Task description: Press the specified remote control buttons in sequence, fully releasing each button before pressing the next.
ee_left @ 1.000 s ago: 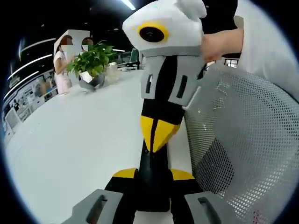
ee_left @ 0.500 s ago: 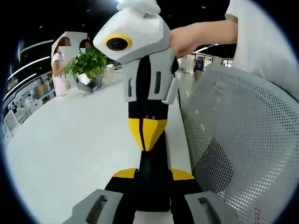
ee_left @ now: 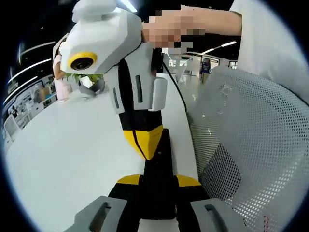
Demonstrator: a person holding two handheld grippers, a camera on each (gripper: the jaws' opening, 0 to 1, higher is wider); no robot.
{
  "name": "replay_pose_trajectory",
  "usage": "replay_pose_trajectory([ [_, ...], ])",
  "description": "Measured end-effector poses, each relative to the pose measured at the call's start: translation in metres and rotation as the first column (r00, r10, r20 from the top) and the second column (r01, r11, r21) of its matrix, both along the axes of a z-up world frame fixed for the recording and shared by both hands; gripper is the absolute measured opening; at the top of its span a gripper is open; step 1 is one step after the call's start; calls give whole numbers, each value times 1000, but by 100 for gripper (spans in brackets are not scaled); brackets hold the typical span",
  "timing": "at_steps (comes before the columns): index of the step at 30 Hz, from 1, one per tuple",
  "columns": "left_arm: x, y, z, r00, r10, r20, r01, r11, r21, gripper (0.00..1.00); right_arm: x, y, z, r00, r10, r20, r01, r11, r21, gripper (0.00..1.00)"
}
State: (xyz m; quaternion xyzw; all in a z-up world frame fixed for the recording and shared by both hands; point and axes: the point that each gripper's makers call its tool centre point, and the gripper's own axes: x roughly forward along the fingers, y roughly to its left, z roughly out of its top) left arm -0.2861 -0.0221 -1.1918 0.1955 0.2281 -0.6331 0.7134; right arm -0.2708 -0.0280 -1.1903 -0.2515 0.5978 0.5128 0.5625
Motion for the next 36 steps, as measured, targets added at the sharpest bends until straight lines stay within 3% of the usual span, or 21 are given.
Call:
replay_pose_trajectory([
  [6, 0, 0, 0, 1000, 1, 1, -1, 1000, 1, 25, -1, -1, 0, 999, -1, 46, 3, 999, -50, 0],
  [14, 0, 0, 0, 1000, 2, 0, -2, 1000, 3, 25, 0, -2, 0, 992, 4, 130, -2, 1000, -19, 0],
  [16, 0, 0, 0, 1000, 6, -2, -6, 1000, 3, 25, 2, -1, 0, 984, 3, 180, -12, 999, 51, 0],
  [19, 1, 0, 0, 1000, 7, -2, -7, 1000, 4, 25, 3, -1, 4, 962, -161, 220, 111, 968, 225, 0],
  [20, 1, 0, 0, 1000, 7, -2, -7, 1000, 4, 25, 8, 4, 4, 938, -237, 255, 147, 934, 325, 0],
  [21, 0, 0, 0, 1000, 7, -3, -7, 1000, 3, 25, 10, 1, 4, 919, -280, 278, 175, 921, 349, 0],
  [23, 0, 0, 0, 1000, 7, -5, -7, 1000, 1, 25, -3, -1, 8, 931, -258, 259, 152, 917, 368, 0],
  [25, 0, 0, 0, 1000, 6, -5, -6, 1000, -1, 25, -7, 5, 17, 929, -234, 285, 106, 910, 400, 0],
  [28, 0, 0, 1, 1000, 3, -5, -3, 1000, -3, 25, -20, 9, 17, 946, -154, 286, 41, 929, 368, 0],
  [30, 0, -1, 1, 1000, -3, -6, 3, 1000, -5, 24, -18, 4, 8, 935, -83, 345, -22, 957, 290, 0],
  [31, 0, 0, 1, 1000, -1, -9, 1, 1000, -5, 24, -15, 7, 10, 925, -64, 374, -54, 954, 296, 0],
  [33, -1, 0, 1, 1000, -1, -7, 1, 1000, -6, 24, -19, 7, 11, 933, -74, 351, -28, 960, 277, 0],
  [36, -1, 0, 1, 1000, 0, -9, 0, 1000, -8, 24, -18, 7, 9, 917, 11, 398, -106, 970, 217, 0],
])
